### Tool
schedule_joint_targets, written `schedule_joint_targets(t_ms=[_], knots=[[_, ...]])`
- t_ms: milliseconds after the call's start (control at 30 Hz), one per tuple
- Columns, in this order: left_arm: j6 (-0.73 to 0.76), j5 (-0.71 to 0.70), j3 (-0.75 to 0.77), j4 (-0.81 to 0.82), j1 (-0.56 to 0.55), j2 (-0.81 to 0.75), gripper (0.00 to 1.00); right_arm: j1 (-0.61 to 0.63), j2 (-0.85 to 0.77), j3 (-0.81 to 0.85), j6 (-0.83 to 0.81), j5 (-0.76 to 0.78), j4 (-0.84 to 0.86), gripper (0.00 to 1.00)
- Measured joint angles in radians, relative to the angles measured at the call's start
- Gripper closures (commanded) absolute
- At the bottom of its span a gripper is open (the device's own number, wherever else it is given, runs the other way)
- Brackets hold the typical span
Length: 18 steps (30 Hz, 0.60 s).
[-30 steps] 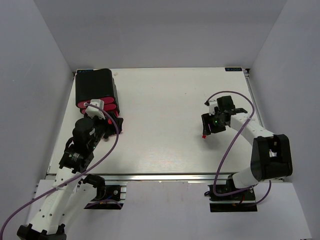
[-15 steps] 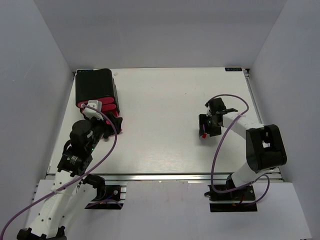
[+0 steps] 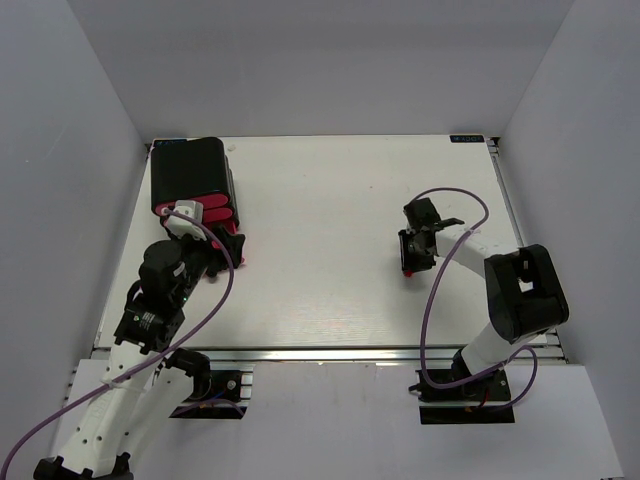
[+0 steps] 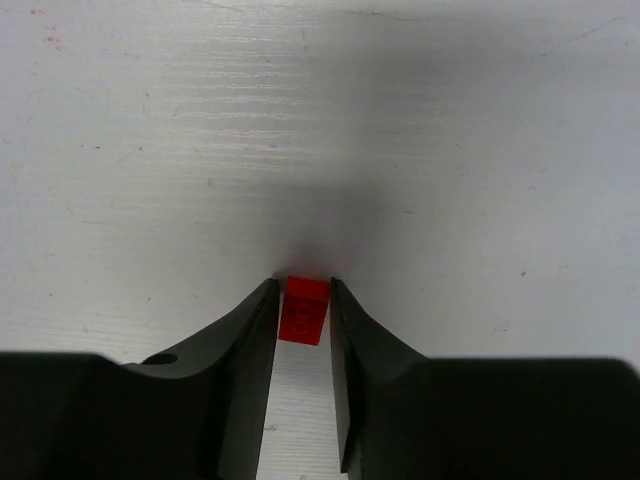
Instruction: Sort the legos into containers by color
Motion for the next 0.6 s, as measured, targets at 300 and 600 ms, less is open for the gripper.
schedule_joint_targets(t_ms=[300, 600], knots=[[0.0, -0.008, -0.002, 0.0, 0.0, -0.044, 0.19, 0.031, 0.019, 0.037, -0.039, -0.034, -0.019, 1.0], [0.002, -0.053, -0.017, 0.01, 0.0, -0.146, 0.19, 0.289, 0.14, 0.446, -0.229, -0.208, -0.025, 1.0]])
